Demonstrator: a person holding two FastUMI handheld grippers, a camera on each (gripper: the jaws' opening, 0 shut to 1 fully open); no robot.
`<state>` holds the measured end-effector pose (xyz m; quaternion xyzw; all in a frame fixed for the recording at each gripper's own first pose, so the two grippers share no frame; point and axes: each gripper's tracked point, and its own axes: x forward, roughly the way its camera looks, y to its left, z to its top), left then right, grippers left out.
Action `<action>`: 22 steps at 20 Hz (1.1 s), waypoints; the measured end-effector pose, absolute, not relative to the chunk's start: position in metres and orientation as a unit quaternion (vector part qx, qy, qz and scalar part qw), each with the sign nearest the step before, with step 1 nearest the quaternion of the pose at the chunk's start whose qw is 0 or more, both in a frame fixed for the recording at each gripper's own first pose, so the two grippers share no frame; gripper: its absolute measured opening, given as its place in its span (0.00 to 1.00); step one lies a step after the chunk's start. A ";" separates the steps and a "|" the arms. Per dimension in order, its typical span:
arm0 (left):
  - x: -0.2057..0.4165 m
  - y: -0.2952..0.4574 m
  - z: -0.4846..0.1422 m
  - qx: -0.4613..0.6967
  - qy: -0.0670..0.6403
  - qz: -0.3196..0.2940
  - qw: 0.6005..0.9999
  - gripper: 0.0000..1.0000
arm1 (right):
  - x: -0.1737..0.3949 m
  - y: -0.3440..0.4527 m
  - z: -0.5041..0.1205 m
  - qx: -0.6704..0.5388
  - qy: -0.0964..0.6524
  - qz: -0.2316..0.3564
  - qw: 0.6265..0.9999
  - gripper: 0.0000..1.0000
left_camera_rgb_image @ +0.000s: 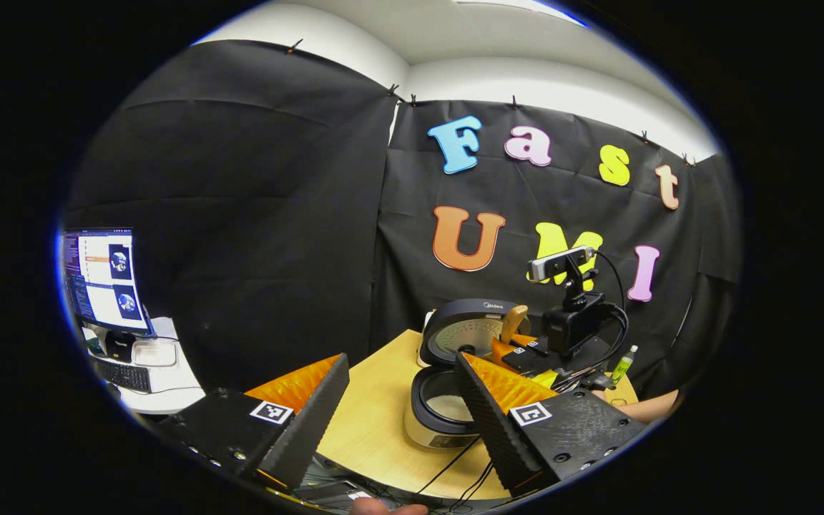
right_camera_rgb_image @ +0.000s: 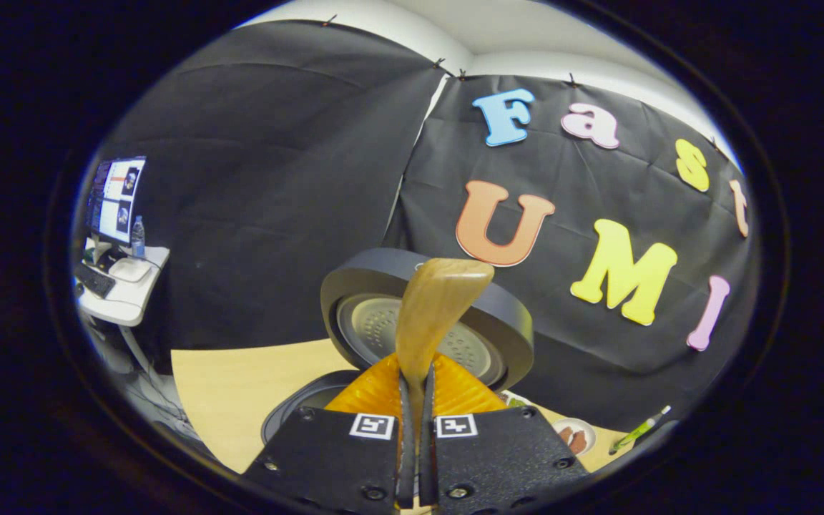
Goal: Close the left gripper, press the button to open the rice cooker; take a wooden spoon from the chopstick holder with the right hand, scoop a spoonful of rice and pour it into the rice cooker, then put the wooden spoon back into the chopstick holder.
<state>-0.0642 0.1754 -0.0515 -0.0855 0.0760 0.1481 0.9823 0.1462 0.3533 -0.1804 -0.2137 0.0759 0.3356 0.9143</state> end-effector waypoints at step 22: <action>0.024 0.007 -0.030 -0.066 0.064 -0.035 0.995 0.95 | 0.182 0.015 -0.061 0.174 0.140 0.138 0.965 0.08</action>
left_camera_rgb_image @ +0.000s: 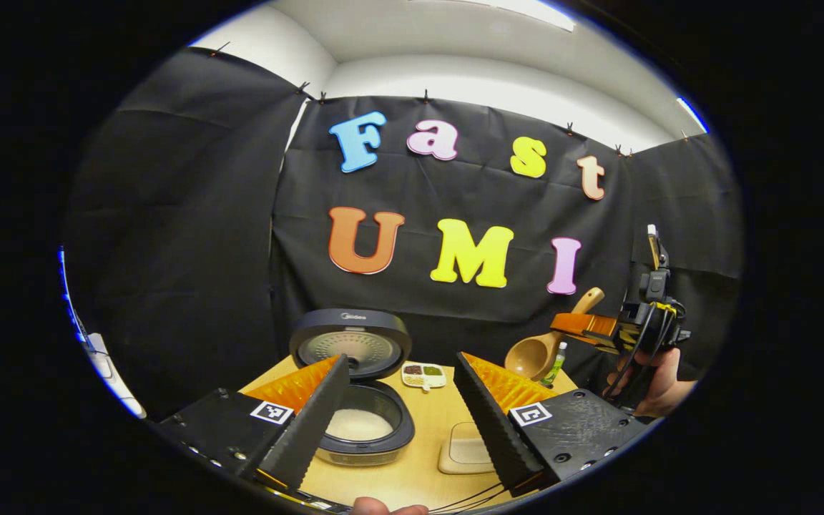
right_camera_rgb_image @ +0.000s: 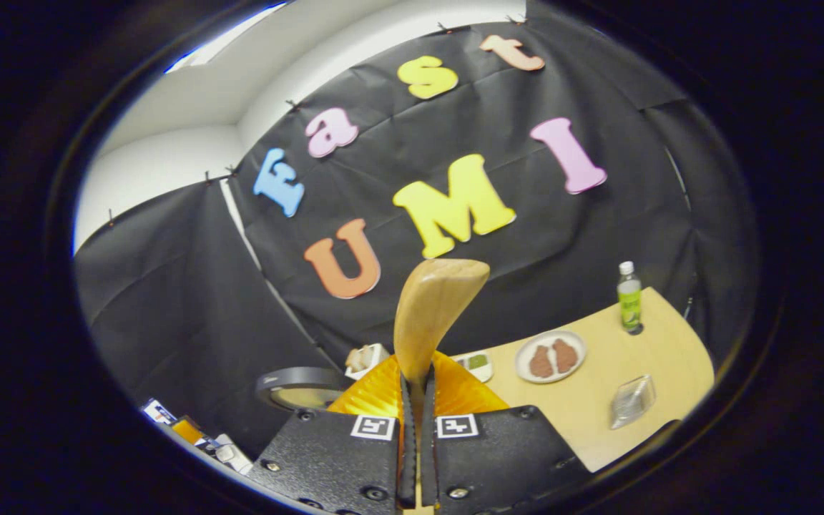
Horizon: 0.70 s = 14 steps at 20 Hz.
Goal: Close the left gripper, press the button to open the rice cooker; take a wooden spoon from the chopstick holder with the right hand, scoop a spoonful of rice and pour it into the rice cooker, then put the wooden spoon back into the chopstick holder.
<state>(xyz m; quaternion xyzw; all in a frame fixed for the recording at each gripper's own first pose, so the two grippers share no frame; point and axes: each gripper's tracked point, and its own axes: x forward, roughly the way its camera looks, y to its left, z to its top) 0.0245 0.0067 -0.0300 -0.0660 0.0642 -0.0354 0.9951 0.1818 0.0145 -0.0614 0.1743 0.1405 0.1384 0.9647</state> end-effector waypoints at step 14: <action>0.052 -0.036 -0.051 -0.042 0.099 -0.023 0.994 0.95 | 0.257 -0.203 -0.241 0.103 0.218 -0.042 0.970 0.08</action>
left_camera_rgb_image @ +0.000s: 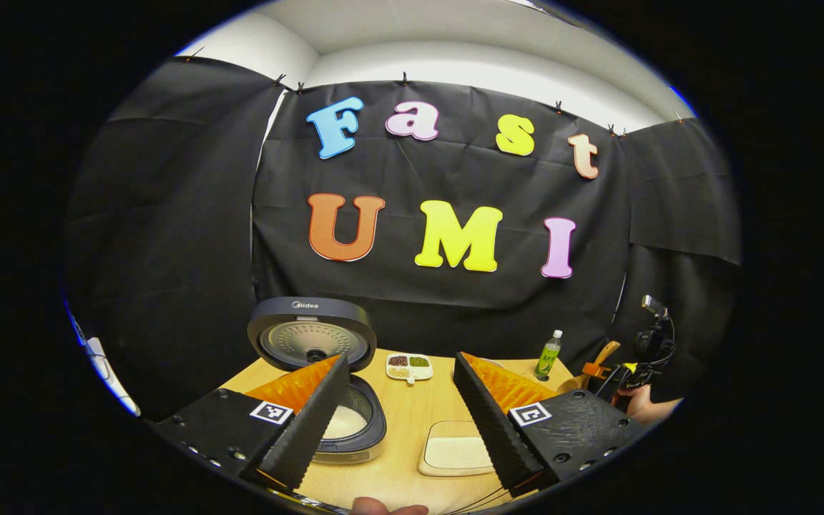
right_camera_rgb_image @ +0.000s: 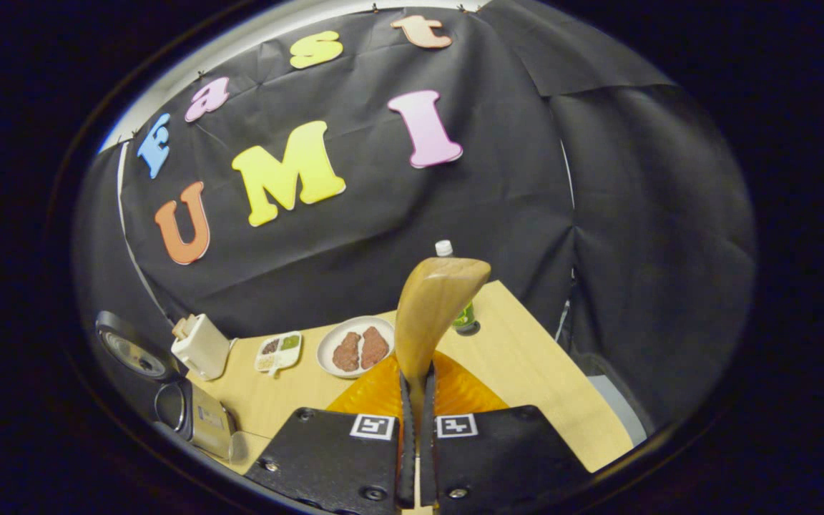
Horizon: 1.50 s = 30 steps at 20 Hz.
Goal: Close the left gripper, press the button to open the rice cooker; take a wooden spoon from the chopstick holder with the right hand, scoop a spoonful of rice and pour it into the rice cooker, then put the wooden spoon back into the chopstick holder.
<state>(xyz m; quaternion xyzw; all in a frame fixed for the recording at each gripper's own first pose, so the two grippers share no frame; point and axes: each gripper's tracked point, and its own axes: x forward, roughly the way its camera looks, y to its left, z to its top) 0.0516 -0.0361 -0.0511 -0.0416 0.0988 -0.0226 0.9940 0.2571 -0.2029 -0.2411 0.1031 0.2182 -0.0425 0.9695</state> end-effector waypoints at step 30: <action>0.127 0.031 0.001 -0.003 0.055 0.060 0.997 0.95 | 0.215 -0.206 -0.109 0.019 0.064 -0.035 0.997 1.00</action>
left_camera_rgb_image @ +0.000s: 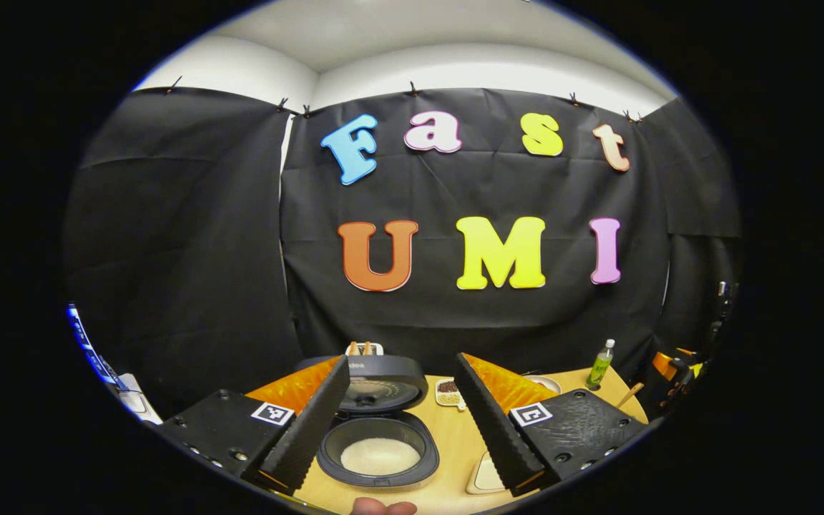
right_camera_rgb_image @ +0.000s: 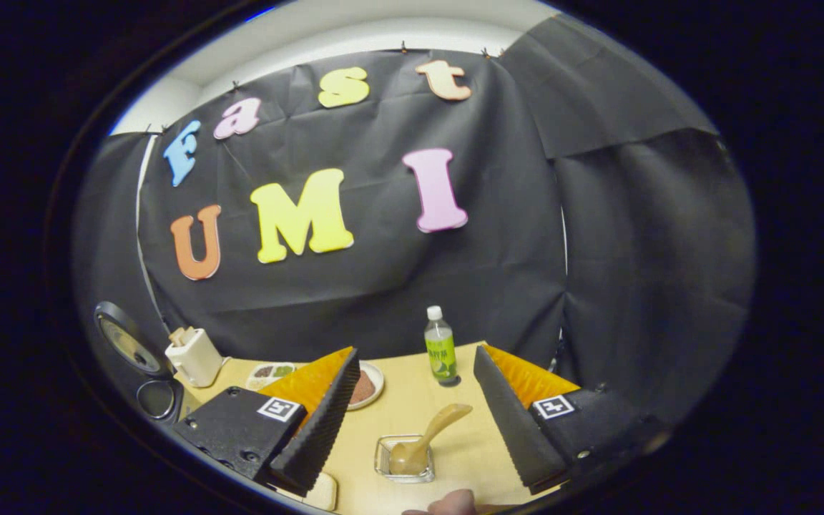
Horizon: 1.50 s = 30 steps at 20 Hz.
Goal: Close the left gripper, press the button to open the rice cooker; take a wooden spoon from the chopstick holder with the right hand, scoop a spoonful of rice and pour it into the rice cooker, then put the wooden spoon back into the chopstick holder.
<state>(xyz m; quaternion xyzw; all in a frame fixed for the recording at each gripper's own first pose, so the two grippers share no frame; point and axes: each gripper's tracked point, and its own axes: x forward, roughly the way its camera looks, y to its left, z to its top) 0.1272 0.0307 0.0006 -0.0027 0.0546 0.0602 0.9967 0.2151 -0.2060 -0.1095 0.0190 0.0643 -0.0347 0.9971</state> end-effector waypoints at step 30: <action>0.203 0.090 -0.110 -0.097 0.280 0.075 0.952 0.97 | 0.049 -0.131 -0.017 -0.009 -0.008 -0.046 0.999 0.99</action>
